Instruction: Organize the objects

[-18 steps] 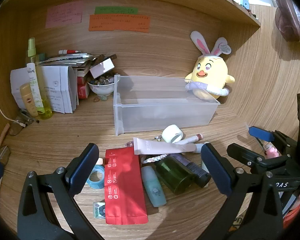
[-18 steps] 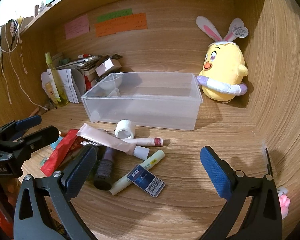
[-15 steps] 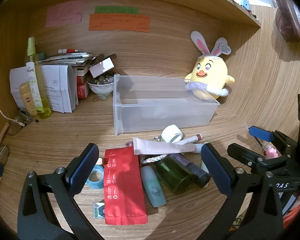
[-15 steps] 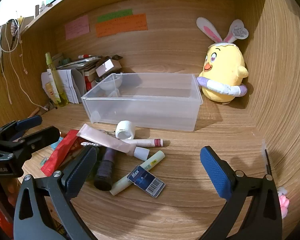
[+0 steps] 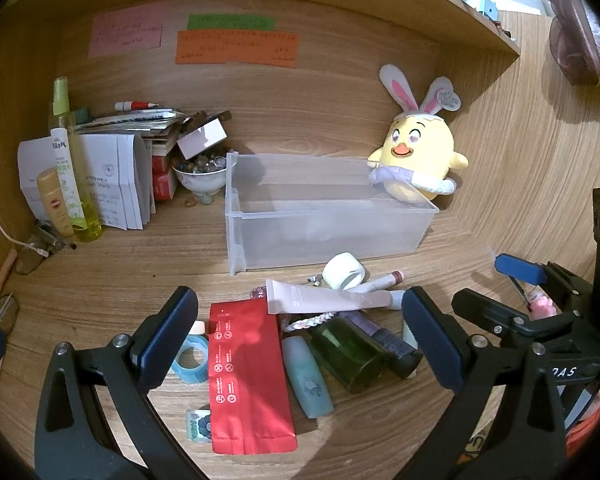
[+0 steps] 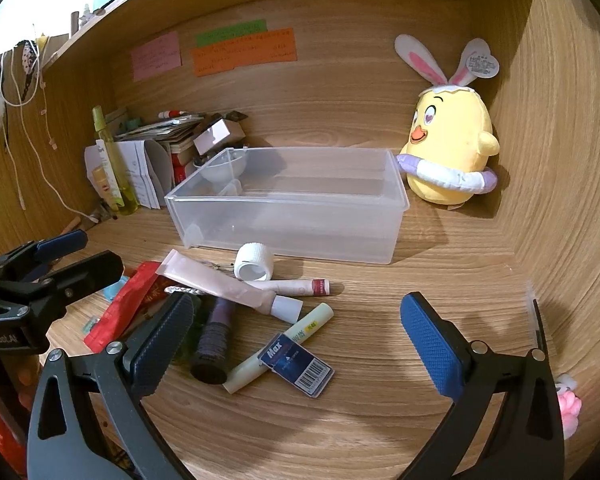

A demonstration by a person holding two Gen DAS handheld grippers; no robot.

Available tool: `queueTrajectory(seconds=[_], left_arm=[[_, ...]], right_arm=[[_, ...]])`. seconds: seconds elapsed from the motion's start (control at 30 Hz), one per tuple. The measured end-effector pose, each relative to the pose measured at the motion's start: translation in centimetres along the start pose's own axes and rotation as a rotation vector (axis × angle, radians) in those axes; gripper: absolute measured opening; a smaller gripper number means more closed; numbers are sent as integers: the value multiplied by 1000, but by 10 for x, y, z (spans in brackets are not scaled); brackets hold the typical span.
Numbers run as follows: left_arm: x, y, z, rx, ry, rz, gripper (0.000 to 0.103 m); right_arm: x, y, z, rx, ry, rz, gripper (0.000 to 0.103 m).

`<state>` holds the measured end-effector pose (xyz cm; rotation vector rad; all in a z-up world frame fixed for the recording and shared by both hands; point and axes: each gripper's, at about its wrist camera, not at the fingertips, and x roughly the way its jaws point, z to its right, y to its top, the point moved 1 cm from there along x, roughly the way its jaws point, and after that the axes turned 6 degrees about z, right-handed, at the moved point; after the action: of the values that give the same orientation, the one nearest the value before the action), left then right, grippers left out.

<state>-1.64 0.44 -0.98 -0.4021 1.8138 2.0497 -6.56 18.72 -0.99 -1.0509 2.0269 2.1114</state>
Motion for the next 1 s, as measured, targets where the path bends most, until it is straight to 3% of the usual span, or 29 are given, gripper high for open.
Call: queueTrajectory(seconds=[0.63, 0.77, 1.0], left_arm=[[-2, 0, -13, -32, 10, -28, 103], [-5, 0, -22, -39, 1, -36, 103], [-5, -9, -54, -64, 50, -64, 103]], right_arm=[[-2, -2, -2, 12, 11, -8, 103], [0, -2, 0, 8, 4, -14, 103], [11, -5, 13, 23, -30, -47, 103]])
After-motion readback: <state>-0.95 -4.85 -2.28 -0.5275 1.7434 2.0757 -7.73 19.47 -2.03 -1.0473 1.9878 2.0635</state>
